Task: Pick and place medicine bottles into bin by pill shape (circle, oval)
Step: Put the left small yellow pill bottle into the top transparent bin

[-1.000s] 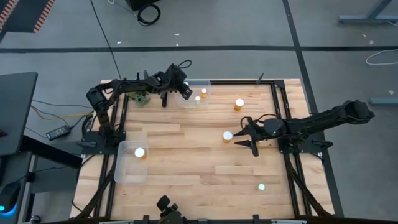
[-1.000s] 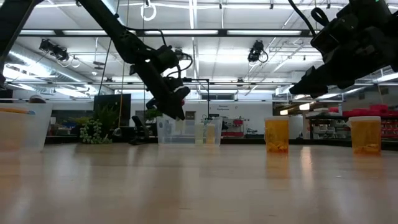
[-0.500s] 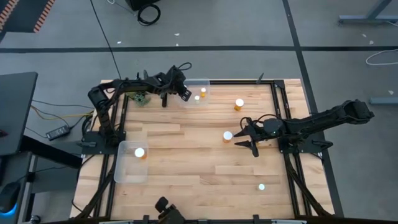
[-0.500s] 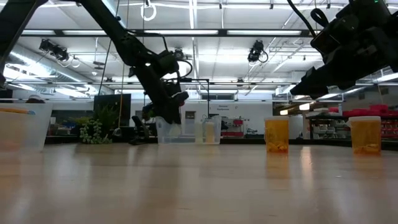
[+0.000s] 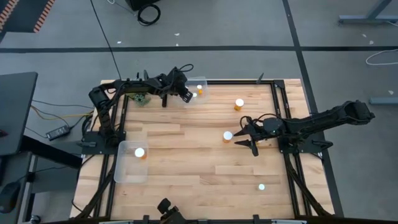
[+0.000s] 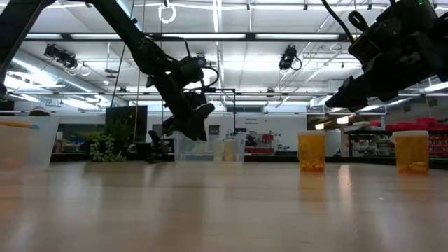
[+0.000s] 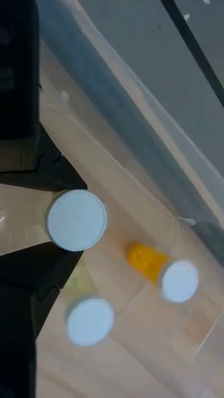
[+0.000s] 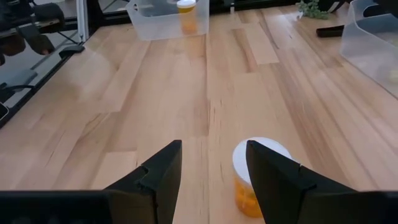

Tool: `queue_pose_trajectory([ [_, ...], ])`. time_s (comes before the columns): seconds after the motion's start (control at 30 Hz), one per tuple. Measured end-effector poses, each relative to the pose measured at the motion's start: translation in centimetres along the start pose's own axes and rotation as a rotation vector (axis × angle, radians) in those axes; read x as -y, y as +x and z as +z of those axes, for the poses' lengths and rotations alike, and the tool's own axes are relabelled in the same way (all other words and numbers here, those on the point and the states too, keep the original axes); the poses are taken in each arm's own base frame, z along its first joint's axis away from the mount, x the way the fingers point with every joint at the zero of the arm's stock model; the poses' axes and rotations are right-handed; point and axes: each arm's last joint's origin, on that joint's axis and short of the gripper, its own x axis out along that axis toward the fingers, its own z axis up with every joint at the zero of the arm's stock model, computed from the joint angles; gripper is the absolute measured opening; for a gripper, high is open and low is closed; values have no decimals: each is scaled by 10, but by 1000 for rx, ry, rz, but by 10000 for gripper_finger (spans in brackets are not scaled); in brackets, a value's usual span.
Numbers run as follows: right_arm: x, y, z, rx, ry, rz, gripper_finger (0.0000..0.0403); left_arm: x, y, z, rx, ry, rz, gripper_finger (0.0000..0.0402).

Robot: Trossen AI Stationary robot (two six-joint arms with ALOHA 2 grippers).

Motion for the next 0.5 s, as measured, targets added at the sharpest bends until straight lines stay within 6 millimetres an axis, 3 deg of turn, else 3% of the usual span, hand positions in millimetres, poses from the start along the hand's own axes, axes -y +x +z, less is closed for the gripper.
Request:
queue_pose_trajectory([
  [0.5,3,0,0,1,5,2,186,17,-1,2,51,50,-24,133],
])
